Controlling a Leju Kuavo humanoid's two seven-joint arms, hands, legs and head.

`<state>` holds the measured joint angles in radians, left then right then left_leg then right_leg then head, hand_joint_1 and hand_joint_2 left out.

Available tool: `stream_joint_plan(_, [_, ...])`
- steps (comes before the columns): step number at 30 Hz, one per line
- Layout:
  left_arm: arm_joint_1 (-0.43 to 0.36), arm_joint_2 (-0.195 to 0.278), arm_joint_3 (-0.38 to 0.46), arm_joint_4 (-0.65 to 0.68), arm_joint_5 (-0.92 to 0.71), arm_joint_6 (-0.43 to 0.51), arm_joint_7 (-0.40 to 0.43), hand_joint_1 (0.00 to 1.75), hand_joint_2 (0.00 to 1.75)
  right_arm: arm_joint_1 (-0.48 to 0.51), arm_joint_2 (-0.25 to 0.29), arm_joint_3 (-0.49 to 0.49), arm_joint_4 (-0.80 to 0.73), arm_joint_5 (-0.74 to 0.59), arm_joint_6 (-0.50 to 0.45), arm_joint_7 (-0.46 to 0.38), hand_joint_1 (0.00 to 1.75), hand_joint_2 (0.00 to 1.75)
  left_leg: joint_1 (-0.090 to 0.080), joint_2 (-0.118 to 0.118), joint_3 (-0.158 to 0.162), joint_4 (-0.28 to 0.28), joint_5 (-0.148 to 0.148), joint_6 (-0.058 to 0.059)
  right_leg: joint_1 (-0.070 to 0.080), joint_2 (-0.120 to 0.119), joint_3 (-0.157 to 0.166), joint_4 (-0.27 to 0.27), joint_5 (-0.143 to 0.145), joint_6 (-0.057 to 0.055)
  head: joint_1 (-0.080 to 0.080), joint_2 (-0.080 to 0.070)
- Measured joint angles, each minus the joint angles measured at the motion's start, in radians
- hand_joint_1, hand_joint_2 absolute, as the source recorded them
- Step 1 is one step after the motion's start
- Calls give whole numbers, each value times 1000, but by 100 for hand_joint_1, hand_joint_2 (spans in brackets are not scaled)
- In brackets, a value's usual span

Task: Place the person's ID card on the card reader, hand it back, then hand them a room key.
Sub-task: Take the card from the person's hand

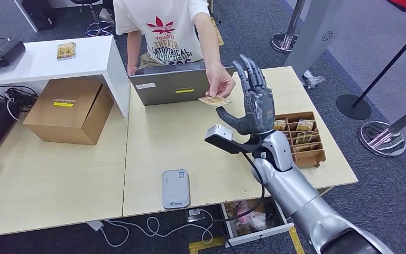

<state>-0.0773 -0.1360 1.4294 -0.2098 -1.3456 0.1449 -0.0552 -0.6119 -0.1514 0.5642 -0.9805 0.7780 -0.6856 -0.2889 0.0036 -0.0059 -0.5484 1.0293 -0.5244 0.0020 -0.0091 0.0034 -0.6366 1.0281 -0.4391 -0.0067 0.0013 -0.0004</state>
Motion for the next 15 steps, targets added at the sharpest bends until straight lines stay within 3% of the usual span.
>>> stream_joint_plan(6, [0, -4, 0, 0, 2, 2, 0, 0, 0, -1, 8, -26, 2, 194, -3, 27, 0, 175, 0, 0, 0, 0, 0, 0, 0, 0, 0, 0, 0, 0, 0, 0])
stream_joint_plan(12, [0, -5, 0, 0, 2, 2, 0, 0, 0, -1, 21, -61, 3, 236, -3, 29, 1, 175, 0, 0, 0, 0, 0, 0, 0, 0, 0, 0, 0, 0, 0, 0])
stream_joint_plan(14, [0, -5, 0, 0, 1, 2, -1, 0, 0, -1, 23, -69, 3, 239, -3, 33, 10, 175, 0, 0, 0, 0, 0, 0, 0, 0, 0, 0, 0, 0, 0, 0])
stream_joint_plan(15, [0, -5, 0, 0, 1, 1, -2, 0, 0, 0, 23, -73, 3, 240, -3, 35, 27, 175, 0, 0, 0, 0, 0, 0, 0, 0, 0, 0, 0, 0, 0, 0])
